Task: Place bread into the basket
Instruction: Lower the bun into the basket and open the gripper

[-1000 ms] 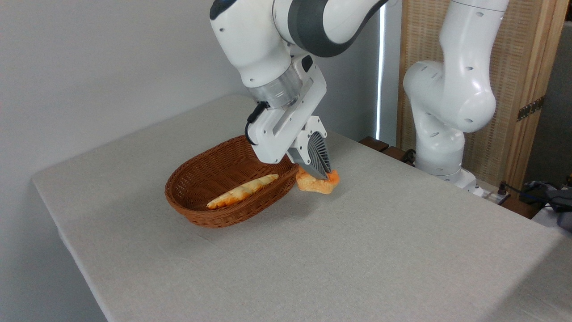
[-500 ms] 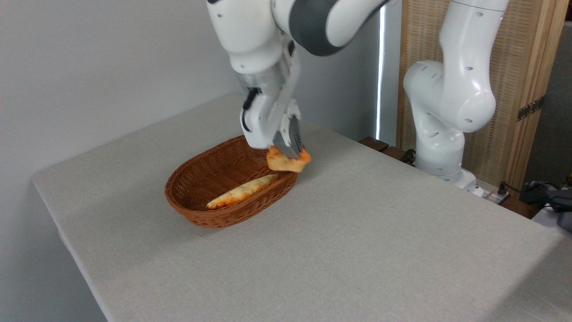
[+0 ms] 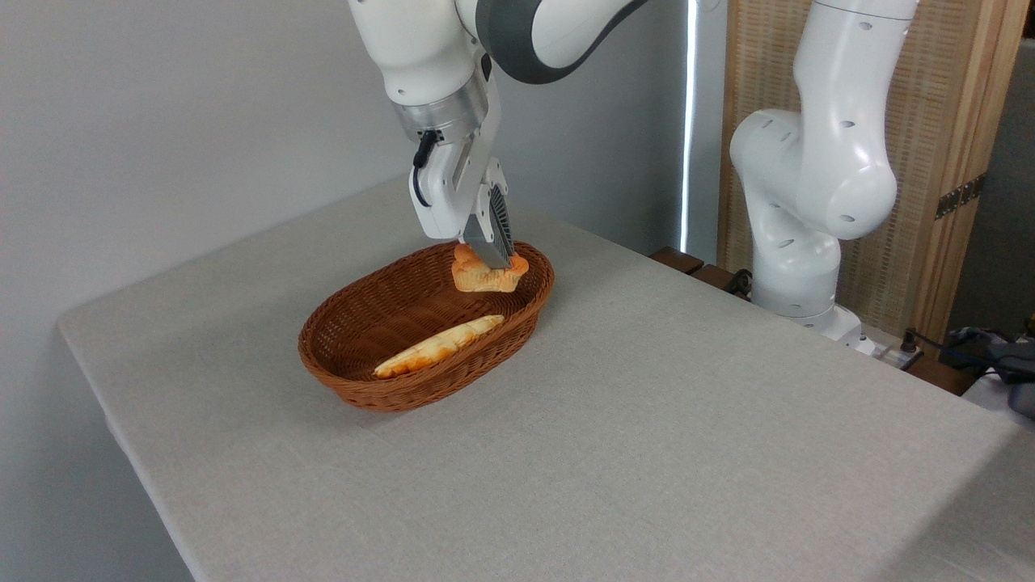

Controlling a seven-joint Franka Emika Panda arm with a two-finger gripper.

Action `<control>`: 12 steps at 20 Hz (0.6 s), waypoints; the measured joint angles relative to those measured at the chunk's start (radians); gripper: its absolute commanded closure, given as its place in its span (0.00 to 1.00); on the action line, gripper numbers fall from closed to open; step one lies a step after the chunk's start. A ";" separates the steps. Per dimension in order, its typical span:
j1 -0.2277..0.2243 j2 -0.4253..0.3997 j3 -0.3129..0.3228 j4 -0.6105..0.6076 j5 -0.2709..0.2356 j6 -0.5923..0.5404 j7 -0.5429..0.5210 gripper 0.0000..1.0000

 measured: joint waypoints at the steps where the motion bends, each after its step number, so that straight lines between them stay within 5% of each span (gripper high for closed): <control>1: 0.001 0.000 0.002 0.000 0.000 0.000 0.000 0.00; 7: 0.003 0.000 0.008 0.000 0.000 0.000 0.000 0.00; 12: 0.010 0.000 0.011 0.000 0.052 0.000 -0.022 0.00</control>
